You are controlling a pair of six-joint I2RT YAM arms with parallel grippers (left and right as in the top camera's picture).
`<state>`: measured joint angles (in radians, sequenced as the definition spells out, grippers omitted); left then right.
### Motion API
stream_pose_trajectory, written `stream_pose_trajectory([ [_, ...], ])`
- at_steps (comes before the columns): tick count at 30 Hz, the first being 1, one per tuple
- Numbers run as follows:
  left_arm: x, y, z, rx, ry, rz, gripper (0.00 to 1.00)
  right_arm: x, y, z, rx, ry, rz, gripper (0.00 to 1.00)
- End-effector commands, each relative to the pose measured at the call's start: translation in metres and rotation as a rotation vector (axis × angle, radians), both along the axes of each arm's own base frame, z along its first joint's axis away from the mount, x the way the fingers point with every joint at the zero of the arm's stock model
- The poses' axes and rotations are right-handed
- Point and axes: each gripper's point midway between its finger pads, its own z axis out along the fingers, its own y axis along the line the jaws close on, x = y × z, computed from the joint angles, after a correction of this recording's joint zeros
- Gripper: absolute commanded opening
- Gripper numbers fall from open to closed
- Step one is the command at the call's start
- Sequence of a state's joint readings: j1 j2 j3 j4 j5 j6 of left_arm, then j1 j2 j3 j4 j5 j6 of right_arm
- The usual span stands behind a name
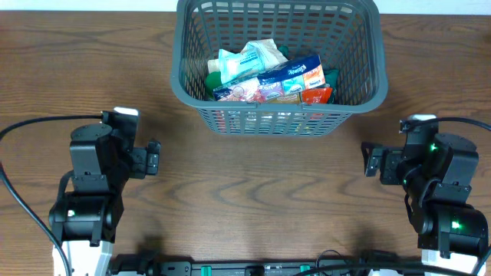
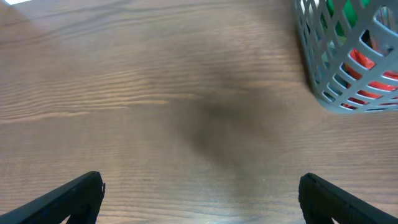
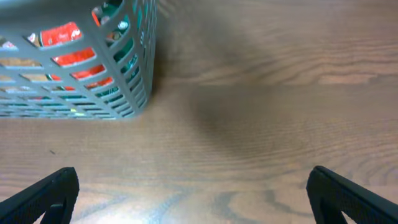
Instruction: Pack container
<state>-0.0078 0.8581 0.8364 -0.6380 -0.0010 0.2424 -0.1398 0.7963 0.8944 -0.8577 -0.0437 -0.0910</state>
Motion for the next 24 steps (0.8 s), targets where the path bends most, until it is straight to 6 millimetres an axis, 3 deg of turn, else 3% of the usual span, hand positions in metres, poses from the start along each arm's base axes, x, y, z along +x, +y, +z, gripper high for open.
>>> stream_pose_trajectory([
  [1,0.002,0.003,0.001,0.005,0.000,0.015,0.99,-0.003,0.000,-0.004,-0.016,0.017,0.010,0.99],
  [11,0.004,0.003,-0.005,0.005,0.025,0.015,0.98,-0.006,0.002,-0.002,-0.016,0.011,0.014,0.99],
  [14,0.004,0.003,-0.006,0.005,0.028,0.015,0.98,-0.014,0.006,0.018,-0.032,-0.083,0.027,0.99],
  [18,0.004,0.003,-0.006,0.005,0.028,0.015,0.99,-0.031,0.037,0.045,0.000,-0.264,0.160,0.99],
  [20,0.004,0.003,-0.006,0.005,0.028,0.015,0.98,-0.040,0.046,0.049,0.003,-0.351,0.200,0.99],
  [24,0.004,0.003,-0.006,0.005,0.028,0.015,0.98,-0.045,0.054,0.037,0.000,-0.527,0.234,0.99],
])
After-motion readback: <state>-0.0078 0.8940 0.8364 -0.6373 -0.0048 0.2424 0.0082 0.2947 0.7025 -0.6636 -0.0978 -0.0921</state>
